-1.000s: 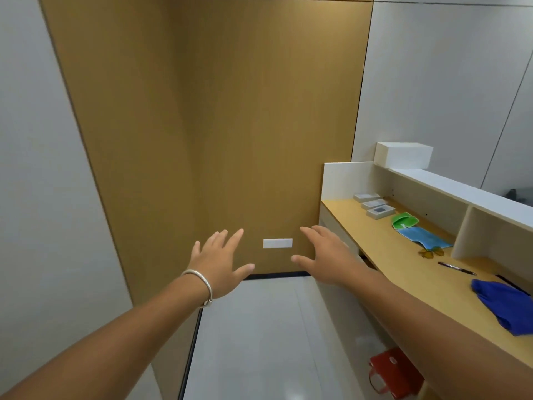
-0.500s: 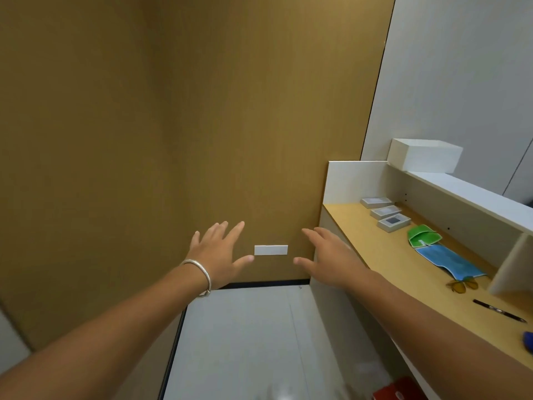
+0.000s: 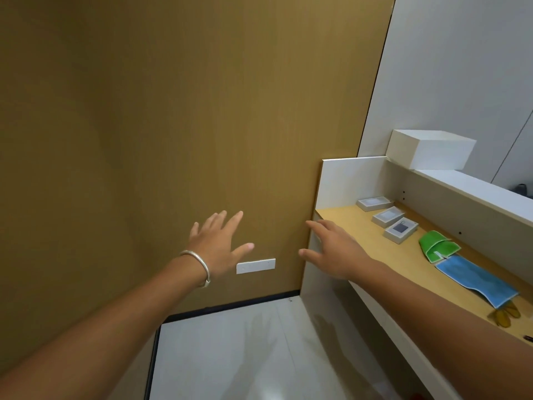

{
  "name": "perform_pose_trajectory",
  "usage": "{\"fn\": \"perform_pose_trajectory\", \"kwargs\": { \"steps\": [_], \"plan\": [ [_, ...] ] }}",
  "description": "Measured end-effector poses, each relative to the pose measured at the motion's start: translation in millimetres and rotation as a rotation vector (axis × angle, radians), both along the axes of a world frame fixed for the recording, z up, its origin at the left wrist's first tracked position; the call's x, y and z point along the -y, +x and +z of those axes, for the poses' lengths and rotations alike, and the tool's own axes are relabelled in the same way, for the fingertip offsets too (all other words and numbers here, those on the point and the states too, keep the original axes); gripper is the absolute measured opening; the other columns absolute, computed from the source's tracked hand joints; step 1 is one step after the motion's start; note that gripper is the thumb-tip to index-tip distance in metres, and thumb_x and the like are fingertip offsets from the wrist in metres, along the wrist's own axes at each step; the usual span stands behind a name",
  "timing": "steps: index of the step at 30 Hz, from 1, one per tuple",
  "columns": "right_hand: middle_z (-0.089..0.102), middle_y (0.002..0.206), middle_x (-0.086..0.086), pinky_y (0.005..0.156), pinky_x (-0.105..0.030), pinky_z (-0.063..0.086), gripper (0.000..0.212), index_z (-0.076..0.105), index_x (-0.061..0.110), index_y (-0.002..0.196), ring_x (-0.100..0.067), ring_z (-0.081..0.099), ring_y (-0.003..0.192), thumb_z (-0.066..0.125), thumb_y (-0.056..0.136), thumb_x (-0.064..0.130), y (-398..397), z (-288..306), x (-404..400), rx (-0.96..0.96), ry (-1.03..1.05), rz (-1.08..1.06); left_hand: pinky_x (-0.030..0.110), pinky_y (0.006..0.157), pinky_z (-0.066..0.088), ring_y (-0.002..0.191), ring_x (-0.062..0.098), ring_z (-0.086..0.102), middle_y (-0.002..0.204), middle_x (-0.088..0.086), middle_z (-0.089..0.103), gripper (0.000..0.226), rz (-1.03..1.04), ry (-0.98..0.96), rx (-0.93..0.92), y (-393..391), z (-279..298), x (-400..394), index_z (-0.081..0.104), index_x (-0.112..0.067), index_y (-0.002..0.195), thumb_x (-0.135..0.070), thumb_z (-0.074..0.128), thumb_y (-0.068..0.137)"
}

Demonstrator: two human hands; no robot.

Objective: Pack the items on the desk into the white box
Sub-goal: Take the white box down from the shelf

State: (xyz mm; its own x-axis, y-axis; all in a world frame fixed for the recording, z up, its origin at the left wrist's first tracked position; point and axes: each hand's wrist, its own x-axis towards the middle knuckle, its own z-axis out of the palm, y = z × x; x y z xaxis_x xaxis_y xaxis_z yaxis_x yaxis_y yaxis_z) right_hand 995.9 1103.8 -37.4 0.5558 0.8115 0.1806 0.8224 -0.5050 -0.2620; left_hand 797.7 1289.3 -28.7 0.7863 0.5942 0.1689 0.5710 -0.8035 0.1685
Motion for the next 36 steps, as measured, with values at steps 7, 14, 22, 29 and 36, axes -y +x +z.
{"fn": "perform_pose_trajectory", "kwargs": {
  "steps": [7,14,22,29,36],
  "plan": [
    [0.028,0.155,0.003,0.109,-0.045,0.036,0.078,0.021,0.035,0.148,-0.020,0.031,0.139,0.050,0.083,0.067,86,-18,-79,-0.019,0.003,-0.042,0.050,0.118,0.005,0.148,0.019,0.004,0.162,0.001,0.008,0.077,-0.038,-0.036,-0.037,84,-15,-81,0.003,-0.040,0.150,-0.070,0.034,0.086],
    [0.031,0.154,0.003,0.105,-0.045,0.042,0.076,0.024,0.036,0.147,-0.022,0.036,0.136,0.054,0.083,0.065,211,-32,-162,-0.035,0.053,-0.066,0.048,0.119,0.006,0.148,0.018,0.004,0.162,0.002,0.008,0.076,-0.073,-0.032,-0.019,212,-20,-157,0.004,-0.039,0.150,-0.066,0.038,0.088],
    [0.035,0.152,-0.001,0.105,-0.043,0.040,0.076,0.028,0.029,0.148,-0.023,0.037,0.136,0.056,0.085,0.061,373,-24,-191,-0.010,0.082,-0.169,0.045,0.119,0.007,0.148,0.017,0.007,0.161,0.002,0.012,0.075,-0.184,-0.046,-0.007,396,-5,-208,0.007,-0.037,0.151,-0.062,0.041,0.090],
    [0.034,0.152,-0.005,0.108,-0.044,0.036,0.075,0.029,0.026,0.148,-0.025,0.034,0.137,0.056,0.086,0.057,469,-33,-142,-0.054,0.060,-0.355,0.046,0.118,0.015,0.147,0.019,0.013,0.160,0.005,0.018,0.076,-0.385,-0.067,-0.005,536,-15,-202,0.010,-0.033,0.151,-0.061,0.044,0.089],
    [0.035,0.150,-0.003,0.107,-0.042,0.036,0.073,0.030,0.024,0.148,-0.022,0.035,0.136,0.057,0.087,0.054,535,-42,-75,-0.077,0.032,-0.638,0.043,0.116,0.020,0.146,0.020,0.017,0.158,0.005,0.022,0.077,-0.682,-0.091,-0.029,674,-32,-167,0.012,-0.026,0.152,-0.058,0.045,0.090]
  ]
}}
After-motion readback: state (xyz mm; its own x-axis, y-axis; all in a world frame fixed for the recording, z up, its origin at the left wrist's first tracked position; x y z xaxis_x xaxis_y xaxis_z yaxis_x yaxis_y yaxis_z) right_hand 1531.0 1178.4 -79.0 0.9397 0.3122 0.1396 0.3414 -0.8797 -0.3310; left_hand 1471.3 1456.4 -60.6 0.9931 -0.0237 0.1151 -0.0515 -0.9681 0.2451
